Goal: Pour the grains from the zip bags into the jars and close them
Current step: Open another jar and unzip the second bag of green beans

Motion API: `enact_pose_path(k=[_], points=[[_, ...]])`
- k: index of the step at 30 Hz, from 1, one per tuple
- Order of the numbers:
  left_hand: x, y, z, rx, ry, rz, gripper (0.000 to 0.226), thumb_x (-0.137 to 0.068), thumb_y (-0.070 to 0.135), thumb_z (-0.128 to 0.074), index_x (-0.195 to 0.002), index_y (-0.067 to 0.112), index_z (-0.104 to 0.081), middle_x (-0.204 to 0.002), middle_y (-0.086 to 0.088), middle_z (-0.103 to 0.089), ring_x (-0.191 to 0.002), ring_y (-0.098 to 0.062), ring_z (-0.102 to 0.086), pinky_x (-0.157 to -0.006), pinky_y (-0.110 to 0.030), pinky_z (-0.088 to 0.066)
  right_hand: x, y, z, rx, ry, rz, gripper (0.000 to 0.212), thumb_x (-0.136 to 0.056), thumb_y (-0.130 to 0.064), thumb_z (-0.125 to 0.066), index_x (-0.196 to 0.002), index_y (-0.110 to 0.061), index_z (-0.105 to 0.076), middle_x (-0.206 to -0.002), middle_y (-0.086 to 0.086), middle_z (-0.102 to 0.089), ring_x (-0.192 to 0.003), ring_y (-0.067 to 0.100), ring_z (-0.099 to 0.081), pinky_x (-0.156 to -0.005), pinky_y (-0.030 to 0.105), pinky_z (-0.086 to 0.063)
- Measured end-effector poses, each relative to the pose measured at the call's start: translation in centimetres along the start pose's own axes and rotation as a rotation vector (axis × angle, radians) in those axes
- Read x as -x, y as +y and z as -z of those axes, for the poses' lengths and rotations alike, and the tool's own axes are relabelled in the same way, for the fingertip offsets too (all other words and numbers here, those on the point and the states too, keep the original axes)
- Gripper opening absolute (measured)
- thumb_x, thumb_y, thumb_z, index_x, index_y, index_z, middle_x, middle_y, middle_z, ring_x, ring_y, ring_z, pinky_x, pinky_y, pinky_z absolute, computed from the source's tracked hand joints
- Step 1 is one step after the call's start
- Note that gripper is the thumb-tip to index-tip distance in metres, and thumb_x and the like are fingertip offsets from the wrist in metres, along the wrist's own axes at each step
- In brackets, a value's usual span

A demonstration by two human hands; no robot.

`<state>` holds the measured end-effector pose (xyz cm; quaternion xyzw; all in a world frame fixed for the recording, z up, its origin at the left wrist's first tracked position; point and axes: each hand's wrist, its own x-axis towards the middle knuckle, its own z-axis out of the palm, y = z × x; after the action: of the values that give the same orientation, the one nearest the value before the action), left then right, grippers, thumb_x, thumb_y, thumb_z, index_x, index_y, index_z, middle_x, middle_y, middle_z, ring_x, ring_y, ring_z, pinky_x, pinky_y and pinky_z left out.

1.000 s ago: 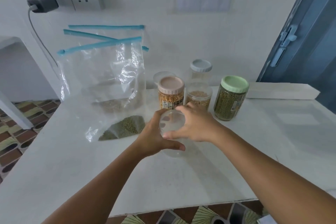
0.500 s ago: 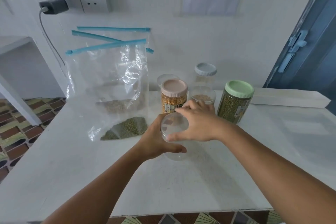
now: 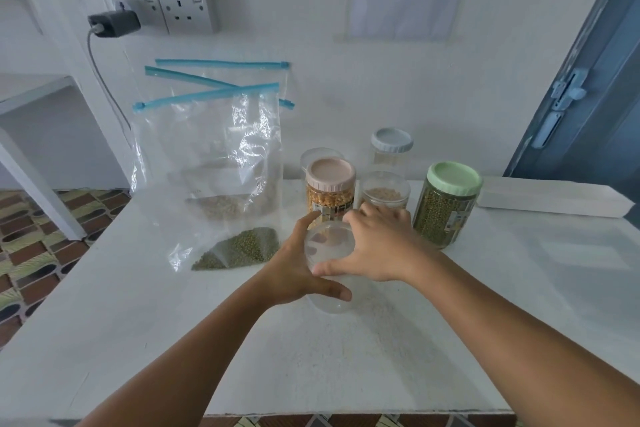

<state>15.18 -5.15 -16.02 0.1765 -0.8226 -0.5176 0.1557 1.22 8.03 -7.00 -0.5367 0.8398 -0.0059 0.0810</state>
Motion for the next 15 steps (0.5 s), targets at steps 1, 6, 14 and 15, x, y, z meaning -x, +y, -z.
enact_pose_path(k=[1,6,14,15], points=[[-0.1,0.1,0.1,0.006,-0.010,0.003,0.134,-0.052,0.035,-0.104,-0.156,0.042,-0.020,-0.139,0.019,-0.051,-0.120,0.016,-0.049,-0.093,-0.011,-0.047,0.1,0.0,-0.1,-0.027,0.003,0.002,0.118,-0.065,-0.100,-0.050,-0.155,-0.025,-0.037,-0.151,0.002,-0.040,-0.146,0.026,-0.030,-0.118,0.052,-0.025],[-0.3,-0.2,-0.4,-0.046,0.039,-0.039,0.118,-0.052,0.038,-0.105,-0.148,0.041,-0.037,-0.137,0.014,-0.055,-0.128,-0.002,-0.052,-0.103,-0.026,-0.047,0.2,0.7,0.6,-0.092,-0.128,0.105,0.105,-0.078,-0.077,-0.066,-0.164,-0.038,-0.020,-0.159,-0.010,-0.026,-0.144,0.025,-0.022,-0.116,0.048,-0.020],[-0.2,-0.3,-0.8,-0.066,0.073,-0.045,0.116,-0.051,0.040,-0.105,-0.146,0.039,-0.039,-0.135,0.015,-0.056,-0.127,-0.005,-0.054,-0.105,-0.037,-0.051,-0.1,-0.8,-0.1,-0.028,-0.018,0.061,0.101,-0.074,-0.088,-0.057,-0.154,-0.029,-0.038,-0.151,0.000,-0.038,-0.140,0.029,-0.030,-0.113,0.053,-0.027],[-0.1,-0.3,-0.9,-0.064,0.080,-0.037,0.116,-0.050,0.040,-0.105,-0.145,0.039,-0.039,-0.133,0.015,-0.057,-0.125,-0.005,-0.056,-0.105,-0.037,-0.051,-0.2,-0.7,0.2,-0.036,-0.053,0.089,0.101,-0.074,-0.082,-0.062,-0.157,-0.032,-0.033,-0.152,-0.003,-0.036,-0.141,0.028,-0.028,-0.114,0.053,-0.026]])
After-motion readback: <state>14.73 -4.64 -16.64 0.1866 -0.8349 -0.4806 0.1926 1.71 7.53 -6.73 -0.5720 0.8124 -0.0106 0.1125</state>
